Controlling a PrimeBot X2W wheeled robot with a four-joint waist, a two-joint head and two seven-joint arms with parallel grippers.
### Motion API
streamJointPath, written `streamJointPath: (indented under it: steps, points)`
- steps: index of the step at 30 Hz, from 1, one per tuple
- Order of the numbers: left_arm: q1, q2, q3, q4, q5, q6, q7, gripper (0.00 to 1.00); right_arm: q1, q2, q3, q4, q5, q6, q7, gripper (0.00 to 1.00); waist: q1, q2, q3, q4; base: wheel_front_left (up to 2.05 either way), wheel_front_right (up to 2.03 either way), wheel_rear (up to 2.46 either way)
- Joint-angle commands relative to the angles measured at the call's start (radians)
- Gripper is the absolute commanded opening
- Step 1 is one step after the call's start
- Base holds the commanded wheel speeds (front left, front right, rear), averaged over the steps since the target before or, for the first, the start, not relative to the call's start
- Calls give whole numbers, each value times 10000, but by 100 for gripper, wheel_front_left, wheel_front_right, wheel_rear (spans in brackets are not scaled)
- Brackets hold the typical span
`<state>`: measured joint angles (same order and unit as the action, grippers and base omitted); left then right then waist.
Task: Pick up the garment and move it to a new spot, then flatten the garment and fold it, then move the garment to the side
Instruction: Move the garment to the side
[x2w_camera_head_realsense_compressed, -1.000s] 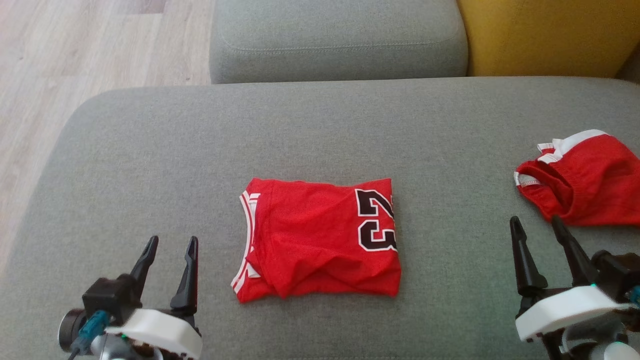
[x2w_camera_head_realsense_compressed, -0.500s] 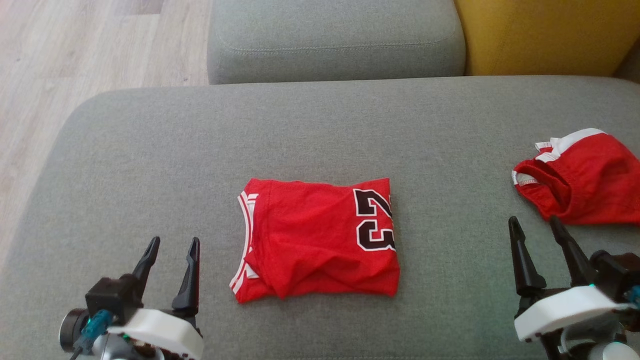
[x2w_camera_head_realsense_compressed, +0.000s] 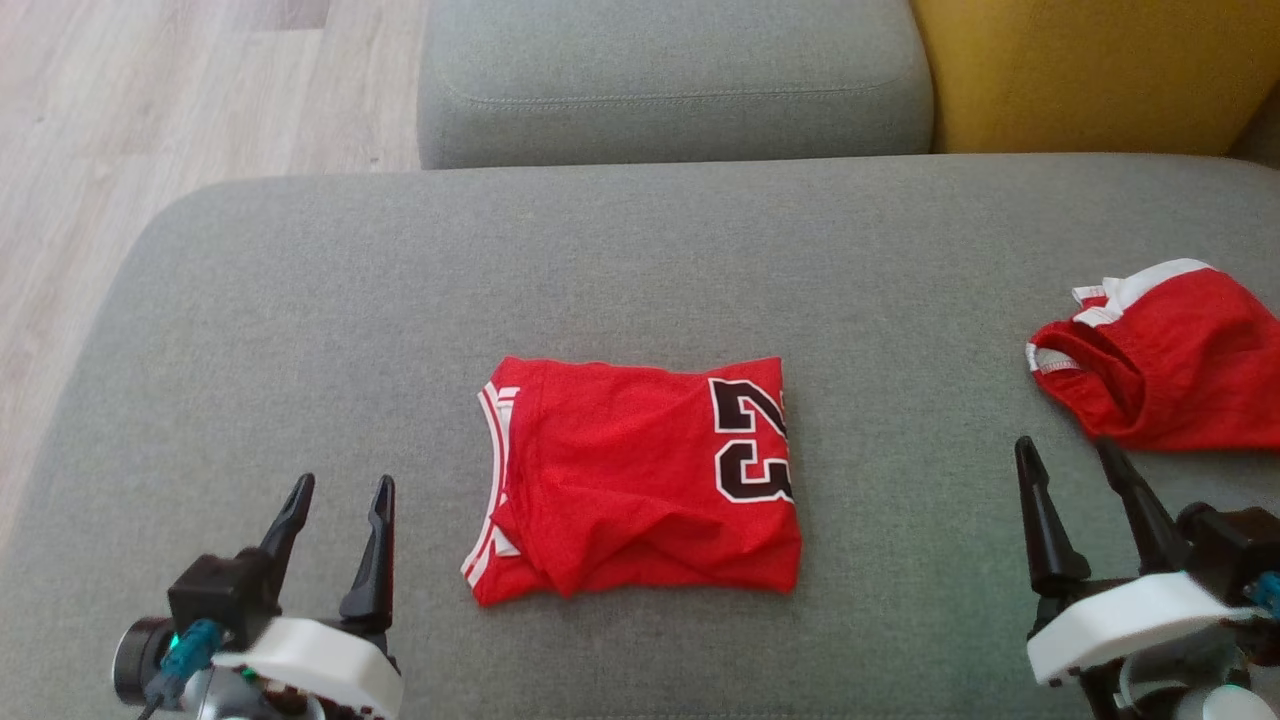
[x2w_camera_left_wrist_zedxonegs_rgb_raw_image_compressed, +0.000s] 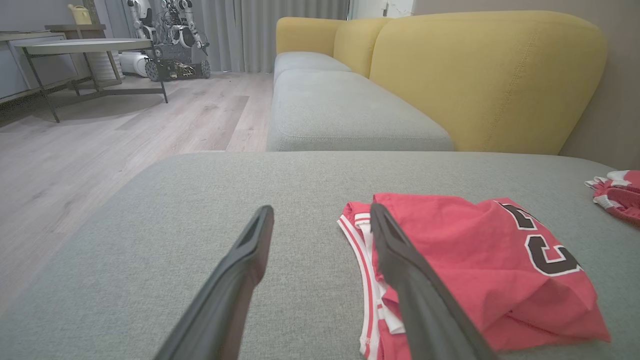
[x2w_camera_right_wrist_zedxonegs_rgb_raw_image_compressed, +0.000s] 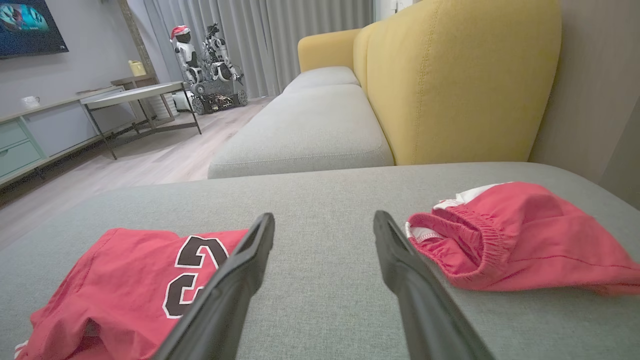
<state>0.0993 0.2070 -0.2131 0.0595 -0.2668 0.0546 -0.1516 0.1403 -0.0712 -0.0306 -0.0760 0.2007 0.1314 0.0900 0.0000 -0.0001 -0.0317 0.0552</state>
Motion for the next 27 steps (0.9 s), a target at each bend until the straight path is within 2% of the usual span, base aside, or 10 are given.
streamJointPath:
  steps: [1, 6, 11, 17, 27]
  points:
    - [-518, 175, 334, -380, -28, 83, -51, 100, -304, -43, 249, -271, -71, -7, 27, 100, 0, 1, 23, 27, 0, 0, 0]
    - [-772, 201, 232, -431, -9, 34, -32, 100, -590, -30, 404, 99, 17, -7, 80, 100, 0, 1, 255, 285, 0, 0, 0]
    - [-1093, 137, 174, -424, -39, 8, -178, 100, -1248, 48, 1062, 986, 239, -7, 147, 100, 0, 1, 698, 712, 0, 0, 0]
    - [-1513, 31, 48, -299, -37, -70, -378, 100, -2016, 139, 1700, 2286, 515, -7, -39, 100, 0, 1, 1098, 1235, 0, 0, 0]
    - [-2022, -27, 2, 30, -140, -196, -663, 100, -3283, 203, 2283, 5308, 1228, -7, 112, 100, 0, 1, 1393, 1828, 0, 0, 0]
